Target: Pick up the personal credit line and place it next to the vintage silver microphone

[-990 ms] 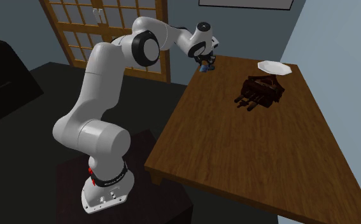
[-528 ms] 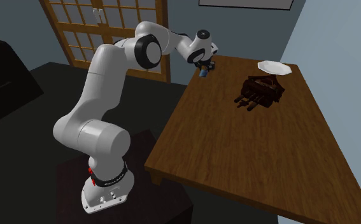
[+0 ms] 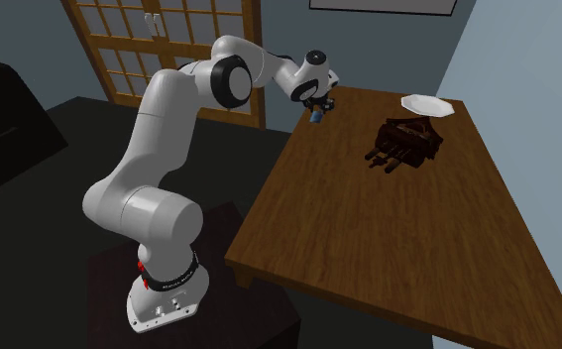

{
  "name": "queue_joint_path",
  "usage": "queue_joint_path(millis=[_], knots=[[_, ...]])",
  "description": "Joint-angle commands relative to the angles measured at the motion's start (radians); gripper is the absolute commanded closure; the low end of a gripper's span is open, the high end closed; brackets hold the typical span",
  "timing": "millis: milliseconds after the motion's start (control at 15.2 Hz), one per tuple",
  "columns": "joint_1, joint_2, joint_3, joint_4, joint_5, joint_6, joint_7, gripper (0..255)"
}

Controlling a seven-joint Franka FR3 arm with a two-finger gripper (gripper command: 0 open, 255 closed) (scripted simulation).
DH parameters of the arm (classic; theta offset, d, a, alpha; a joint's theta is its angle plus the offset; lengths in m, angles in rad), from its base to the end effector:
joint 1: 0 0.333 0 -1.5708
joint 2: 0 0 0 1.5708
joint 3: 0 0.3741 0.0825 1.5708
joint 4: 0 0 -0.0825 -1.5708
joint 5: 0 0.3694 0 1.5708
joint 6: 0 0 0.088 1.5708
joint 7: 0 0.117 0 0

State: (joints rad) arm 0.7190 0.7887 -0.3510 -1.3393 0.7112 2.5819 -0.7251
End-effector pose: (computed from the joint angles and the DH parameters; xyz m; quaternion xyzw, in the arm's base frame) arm 0.7219 0.3645 0.3700 -0.8922 -0.3482 -0.2688 0.1028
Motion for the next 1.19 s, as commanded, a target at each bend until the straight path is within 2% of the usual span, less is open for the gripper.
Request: queue_joint_path(millis=[0, 66, 396, 660, 1122], knots=[[0.0, 0.0, 0.0, 0.0, 0.0, 0.0, 0.0, 255], [0.0, 0.0, 0.0, 0.0, 0.0, 0.0, 0.0, 0], [0.0, 0.0, 0.0, 0.0, 0.0, 0.0, 0.0, 0], [0.033, -0.142, -0.031, -0.134, -0.022, -0.012, -0.009, 0], [0.033, -0.142, -0.031, -0.134, -0.022, -0.012, -0.008, 0]])
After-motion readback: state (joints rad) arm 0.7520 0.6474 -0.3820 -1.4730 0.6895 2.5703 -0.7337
